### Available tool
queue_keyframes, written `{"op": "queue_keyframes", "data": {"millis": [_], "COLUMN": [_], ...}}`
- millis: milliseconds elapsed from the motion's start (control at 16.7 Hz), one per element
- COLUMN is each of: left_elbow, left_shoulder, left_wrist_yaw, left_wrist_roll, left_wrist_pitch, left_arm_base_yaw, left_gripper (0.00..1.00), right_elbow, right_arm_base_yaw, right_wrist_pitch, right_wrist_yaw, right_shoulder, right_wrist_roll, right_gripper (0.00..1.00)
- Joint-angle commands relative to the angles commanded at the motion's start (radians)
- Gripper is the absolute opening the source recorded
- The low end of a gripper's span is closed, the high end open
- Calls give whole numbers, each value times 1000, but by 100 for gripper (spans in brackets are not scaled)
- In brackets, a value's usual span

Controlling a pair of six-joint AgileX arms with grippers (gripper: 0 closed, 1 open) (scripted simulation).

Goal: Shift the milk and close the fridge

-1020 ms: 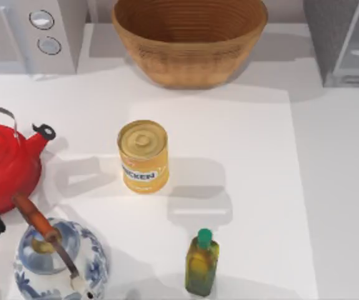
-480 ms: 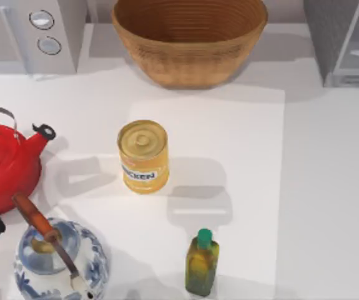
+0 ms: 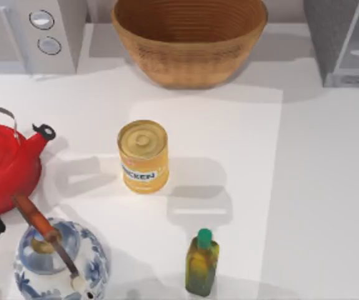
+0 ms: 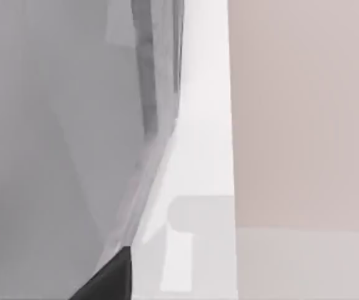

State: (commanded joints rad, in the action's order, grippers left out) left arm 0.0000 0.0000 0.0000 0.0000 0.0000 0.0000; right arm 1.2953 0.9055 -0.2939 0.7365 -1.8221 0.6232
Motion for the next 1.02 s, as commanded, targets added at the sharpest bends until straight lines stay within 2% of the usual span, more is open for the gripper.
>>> {"op": "queue_keyframes", "data": {"millis": [240,780,1020], "left_elbow": [0,0,0], "left_shoulder": [0,0,0], "left_wrist_yaw": [0,0,0], "left_wrist_roll": [0,0,0], "left_wrist_pitch": [0,0,0], "left_arm_base_yaw": [0,0,0], "left_gripper": [100,100,100], "right_elbow": [-54,-232,-282], "right_arm_base_yaw": [-163,-696,-852], "right_wrist_pitch": [64,273,332], "right_wrist_yaw": [-127,-557,-678], "right_shoulder": [40,163,196], "right_wrist_roll": [-118,-486,-585], "right_gripper": [100,100,100]}}
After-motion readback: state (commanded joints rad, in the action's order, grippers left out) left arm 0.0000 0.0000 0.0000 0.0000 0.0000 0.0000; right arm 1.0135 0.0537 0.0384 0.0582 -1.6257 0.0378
